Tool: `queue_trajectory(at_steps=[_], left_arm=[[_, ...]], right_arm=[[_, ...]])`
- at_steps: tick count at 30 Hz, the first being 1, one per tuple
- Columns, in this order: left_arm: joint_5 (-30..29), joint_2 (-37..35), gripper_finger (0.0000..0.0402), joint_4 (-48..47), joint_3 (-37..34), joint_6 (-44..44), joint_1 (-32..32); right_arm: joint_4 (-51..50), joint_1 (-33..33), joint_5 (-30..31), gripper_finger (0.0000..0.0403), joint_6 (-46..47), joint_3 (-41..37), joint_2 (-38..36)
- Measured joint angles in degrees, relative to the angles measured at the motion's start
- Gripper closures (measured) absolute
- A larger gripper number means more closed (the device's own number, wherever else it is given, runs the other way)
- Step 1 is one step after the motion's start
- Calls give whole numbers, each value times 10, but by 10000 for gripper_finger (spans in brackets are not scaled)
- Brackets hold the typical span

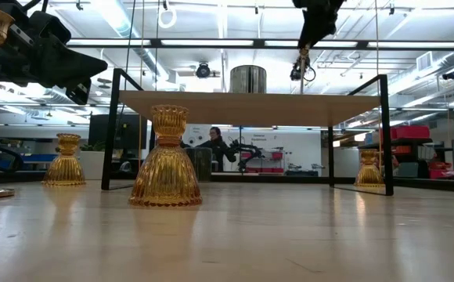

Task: Pick & Place candle stick holders
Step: Put the top candle holder on the shelf

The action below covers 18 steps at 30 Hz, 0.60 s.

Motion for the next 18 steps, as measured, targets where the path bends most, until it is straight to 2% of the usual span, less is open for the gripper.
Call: queue_trajectory(at_steps=[4,18], left_arm=[[0,0,394,0,0,0,0],[0,0,394,0,0,0,0]], right_arm=[[-10,10,-18,259,1,0,-9],[-65,53,-16,258,1,0,-24]])
